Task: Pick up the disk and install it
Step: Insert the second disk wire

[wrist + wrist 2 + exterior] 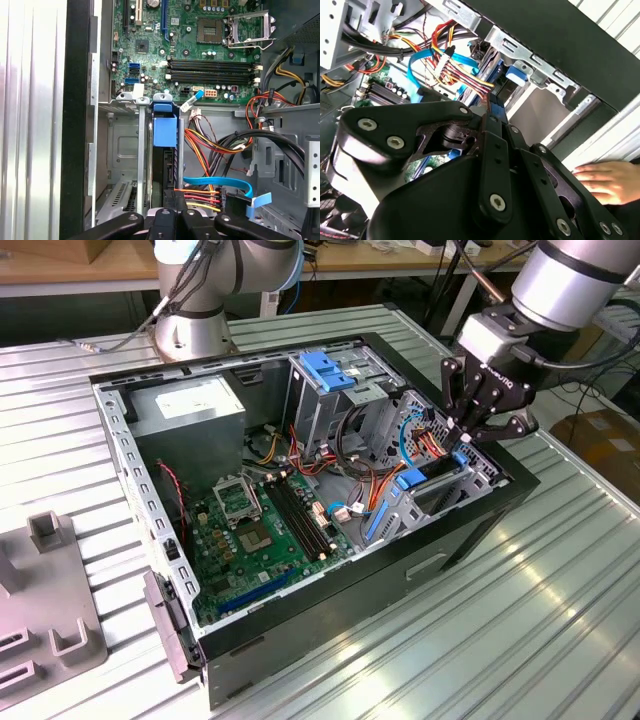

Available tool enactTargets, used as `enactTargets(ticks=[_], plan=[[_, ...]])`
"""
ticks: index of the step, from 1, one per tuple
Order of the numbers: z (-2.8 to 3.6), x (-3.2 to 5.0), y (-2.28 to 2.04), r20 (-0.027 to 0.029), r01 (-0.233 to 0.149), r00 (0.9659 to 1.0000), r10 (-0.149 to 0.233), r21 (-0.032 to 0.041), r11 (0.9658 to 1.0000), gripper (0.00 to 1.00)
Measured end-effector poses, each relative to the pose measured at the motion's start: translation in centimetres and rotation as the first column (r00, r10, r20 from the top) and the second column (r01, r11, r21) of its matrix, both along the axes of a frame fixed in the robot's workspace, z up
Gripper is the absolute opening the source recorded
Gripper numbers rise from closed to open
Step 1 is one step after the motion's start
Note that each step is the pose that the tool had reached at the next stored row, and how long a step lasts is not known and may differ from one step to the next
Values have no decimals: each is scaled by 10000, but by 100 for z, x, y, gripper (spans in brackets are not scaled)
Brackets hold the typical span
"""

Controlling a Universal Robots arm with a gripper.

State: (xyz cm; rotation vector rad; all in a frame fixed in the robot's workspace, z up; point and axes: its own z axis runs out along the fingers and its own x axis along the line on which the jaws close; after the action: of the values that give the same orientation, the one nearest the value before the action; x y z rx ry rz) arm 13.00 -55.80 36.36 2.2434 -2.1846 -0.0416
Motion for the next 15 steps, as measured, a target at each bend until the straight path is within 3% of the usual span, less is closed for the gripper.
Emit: enactTargets(ticks=[8,10,12,13,15], plan=[[207,1,56,-3,-1,10000,1,0,10000,10],[224,1,81,-11,-1,10000,1,0,10000,10],[225,1,167,-85,-6,10000,6,0,10000,10],[227,-1,246,-117,-11,9999,11,-1,10000,10],[226,-2,276,-141,-15,9999,15,1,10000,10]])
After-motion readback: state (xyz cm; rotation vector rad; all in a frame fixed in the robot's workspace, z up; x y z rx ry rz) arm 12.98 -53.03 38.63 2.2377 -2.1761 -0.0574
